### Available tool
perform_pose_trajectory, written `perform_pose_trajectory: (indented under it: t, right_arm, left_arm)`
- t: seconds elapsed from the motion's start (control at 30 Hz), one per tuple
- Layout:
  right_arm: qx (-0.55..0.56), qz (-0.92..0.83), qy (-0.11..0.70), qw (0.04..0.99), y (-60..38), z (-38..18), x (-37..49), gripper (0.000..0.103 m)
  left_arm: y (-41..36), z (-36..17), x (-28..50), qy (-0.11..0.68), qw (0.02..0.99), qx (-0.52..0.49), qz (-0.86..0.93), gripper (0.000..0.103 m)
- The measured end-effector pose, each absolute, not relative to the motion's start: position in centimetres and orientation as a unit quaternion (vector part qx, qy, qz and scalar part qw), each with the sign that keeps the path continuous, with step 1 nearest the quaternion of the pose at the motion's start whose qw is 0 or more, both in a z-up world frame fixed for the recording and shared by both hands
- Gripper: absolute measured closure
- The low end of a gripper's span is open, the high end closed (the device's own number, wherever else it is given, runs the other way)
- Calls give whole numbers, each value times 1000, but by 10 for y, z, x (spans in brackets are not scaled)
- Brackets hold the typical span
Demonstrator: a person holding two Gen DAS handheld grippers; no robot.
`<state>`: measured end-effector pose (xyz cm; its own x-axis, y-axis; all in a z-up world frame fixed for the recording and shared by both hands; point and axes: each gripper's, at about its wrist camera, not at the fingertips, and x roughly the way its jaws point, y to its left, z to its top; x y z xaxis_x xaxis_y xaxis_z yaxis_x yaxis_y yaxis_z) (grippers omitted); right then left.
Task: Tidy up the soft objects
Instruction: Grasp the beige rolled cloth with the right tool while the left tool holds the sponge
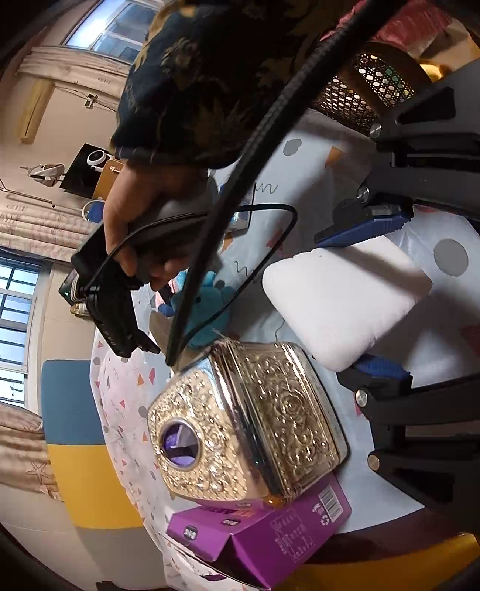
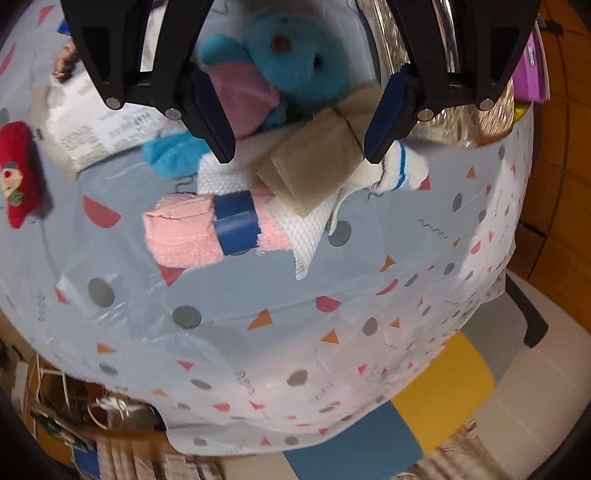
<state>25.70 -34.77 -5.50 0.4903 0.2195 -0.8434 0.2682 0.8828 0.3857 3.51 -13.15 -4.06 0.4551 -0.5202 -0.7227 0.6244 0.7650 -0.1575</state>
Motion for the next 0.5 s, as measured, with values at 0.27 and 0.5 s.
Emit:
perform_pose_trajectory:
  t: [0.27,0.5]
  right_arm:
    - [233,11,495,837,-336,-57,262,93]
    - [243,25,454,856,-352,-22,237,95]
  left_arm:
    - [-125,-43,36,405,849,58,-335,48]
    - [-124,-43,30,407,849,53,-334,48]
